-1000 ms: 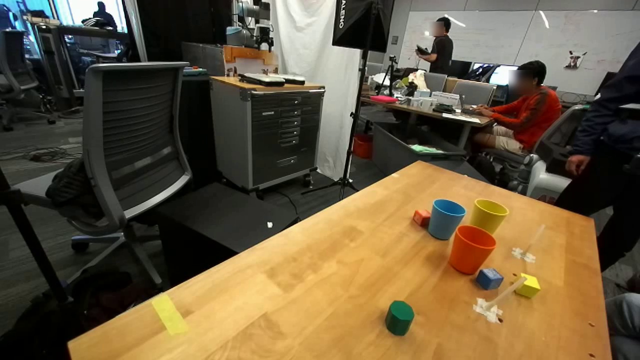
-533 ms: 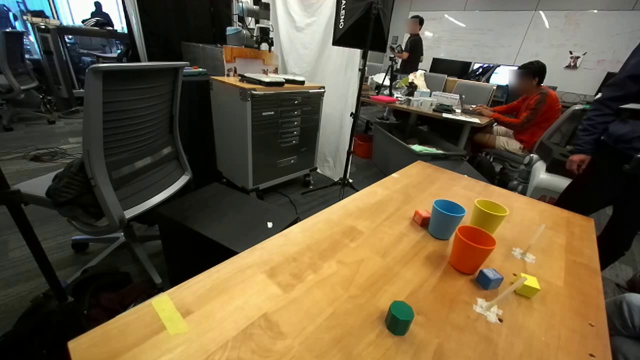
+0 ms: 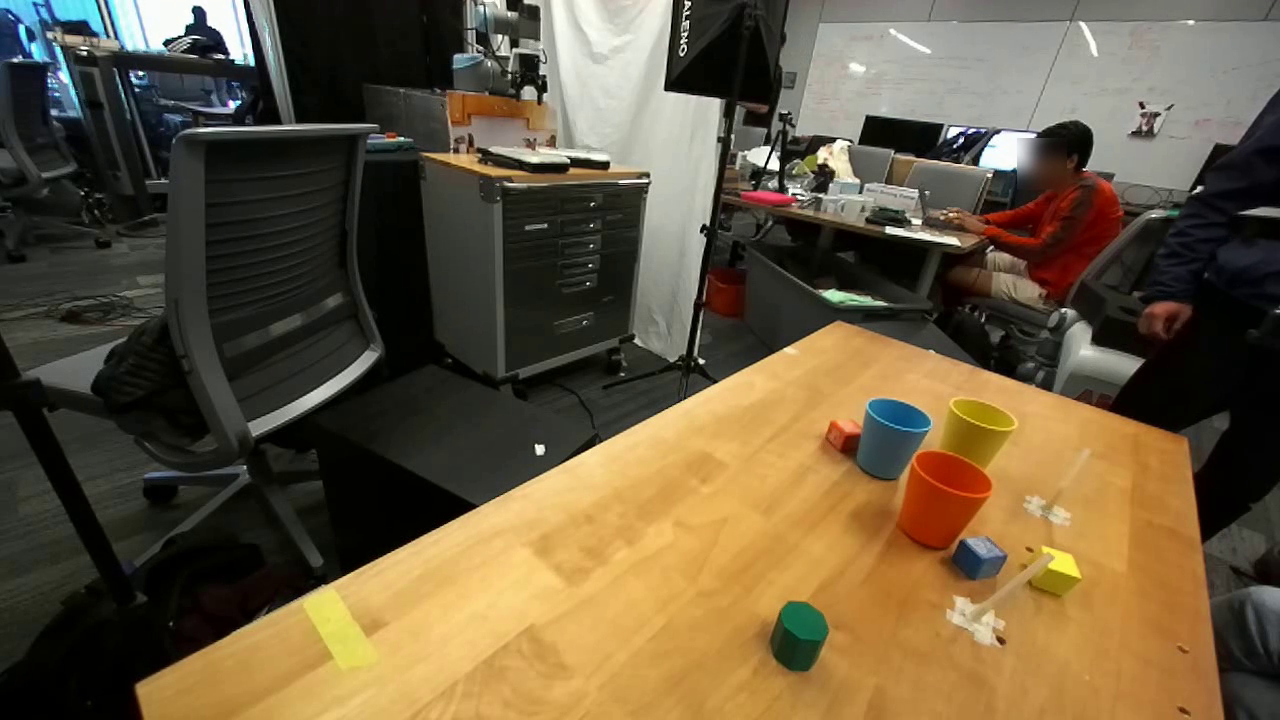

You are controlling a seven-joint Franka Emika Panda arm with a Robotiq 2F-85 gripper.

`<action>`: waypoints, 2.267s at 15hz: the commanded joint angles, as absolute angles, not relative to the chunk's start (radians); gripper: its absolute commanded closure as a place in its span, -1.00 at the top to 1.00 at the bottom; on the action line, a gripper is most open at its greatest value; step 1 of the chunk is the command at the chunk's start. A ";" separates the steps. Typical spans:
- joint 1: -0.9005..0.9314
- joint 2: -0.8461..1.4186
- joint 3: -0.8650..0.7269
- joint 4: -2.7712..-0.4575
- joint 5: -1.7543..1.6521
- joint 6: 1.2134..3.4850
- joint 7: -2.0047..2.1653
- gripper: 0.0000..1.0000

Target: Stack the cups

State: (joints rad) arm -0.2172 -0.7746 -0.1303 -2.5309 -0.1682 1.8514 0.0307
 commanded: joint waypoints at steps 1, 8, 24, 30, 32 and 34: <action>-0.232 -0.701 -0.149 -2.489 -0.144 1.937 0.107 1.00; -0.241 -0.463 -0.179 -2.387 -0.046 2.122 0.210 1.00; -0.257 -0.013 -0.220 -2.149 0.182 2.388 0.442 1.00; -0.267 0.130 -0.249 -2.037 0.235 2.378 0.465 1.00; -0.270 0.174 -0.256 -2.008 0.252 2.383 0.469 1.00; -0.272 0.213 -0.259 -1.988 0.261 2.408 0.476 1.00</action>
State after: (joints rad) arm -0.2712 0.1441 -0.2471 -2.0551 0.2281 2.3891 0.4582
